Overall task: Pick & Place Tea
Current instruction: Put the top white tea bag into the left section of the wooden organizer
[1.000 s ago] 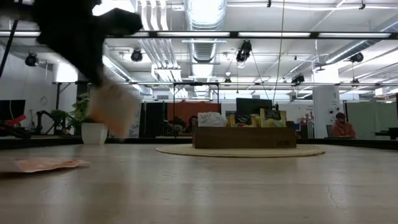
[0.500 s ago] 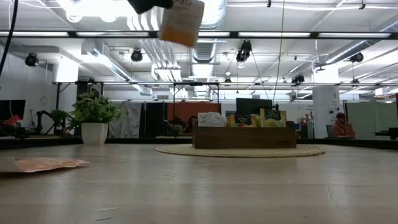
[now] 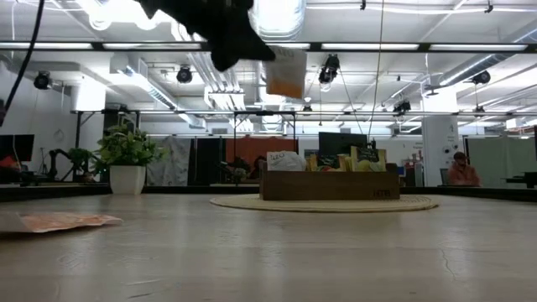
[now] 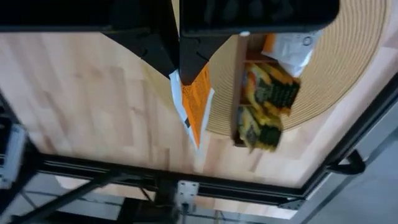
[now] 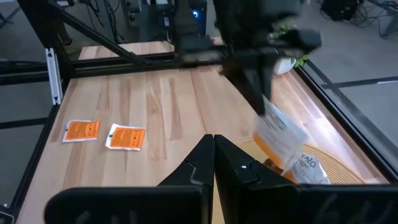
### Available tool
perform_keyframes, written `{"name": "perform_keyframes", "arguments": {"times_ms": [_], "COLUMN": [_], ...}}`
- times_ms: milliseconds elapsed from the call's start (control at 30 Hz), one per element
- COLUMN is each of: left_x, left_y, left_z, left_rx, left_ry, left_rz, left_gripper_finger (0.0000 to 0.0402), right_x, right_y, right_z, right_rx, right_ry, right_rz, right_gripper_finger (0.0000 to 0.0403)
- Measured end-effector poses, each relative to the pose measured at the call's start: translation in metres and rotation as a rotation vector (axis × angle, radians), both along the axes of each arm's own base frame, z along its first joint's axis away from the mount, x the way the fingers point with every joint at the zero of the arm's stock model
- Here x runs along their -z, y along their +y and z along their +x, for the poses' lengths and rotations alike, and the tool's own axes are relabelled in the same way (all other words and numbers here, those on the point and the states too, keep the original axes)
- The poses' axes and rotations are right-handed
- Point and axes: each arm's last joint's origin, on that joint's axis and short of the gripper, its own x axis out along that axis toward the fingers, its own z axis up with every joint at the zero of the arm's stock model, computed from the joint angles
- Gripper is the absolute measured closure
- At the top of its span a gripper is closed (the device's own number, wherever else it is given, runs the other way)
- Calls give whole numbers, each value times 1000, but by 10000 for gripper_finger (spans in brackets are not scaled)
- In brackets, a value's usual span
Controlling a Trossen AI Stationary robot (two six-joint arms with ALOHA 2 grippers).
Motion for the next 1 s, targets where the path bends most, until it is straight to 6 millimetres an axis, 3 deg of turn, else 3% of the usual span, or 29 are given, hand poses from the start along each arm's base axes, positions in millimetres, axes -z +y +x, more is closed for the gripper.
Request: {"name": "perform_keyframes", "arguments": {"times_ms": [200, 600, 1000], "left_x": [23, 64, 96], "left_y": [25, 71, 90], "left_z": [4, 5, 18], "left_rx": [3, -6, 20], "left_ry": [-67, -36, 37], "left_rz": [-42, -102, -152], "left_gripper_finger": [401, 401, 402], "right_x": [-1, -1, -1], "right_y": [0, 0, 0], "right_z": [1, 0, 0], "right_rx": [0, 2, 3], "right_ry": [-12, -9, -9], "right_rz": [4, 6, 7], "right_gripper_finger": [394, 394, 394]}}
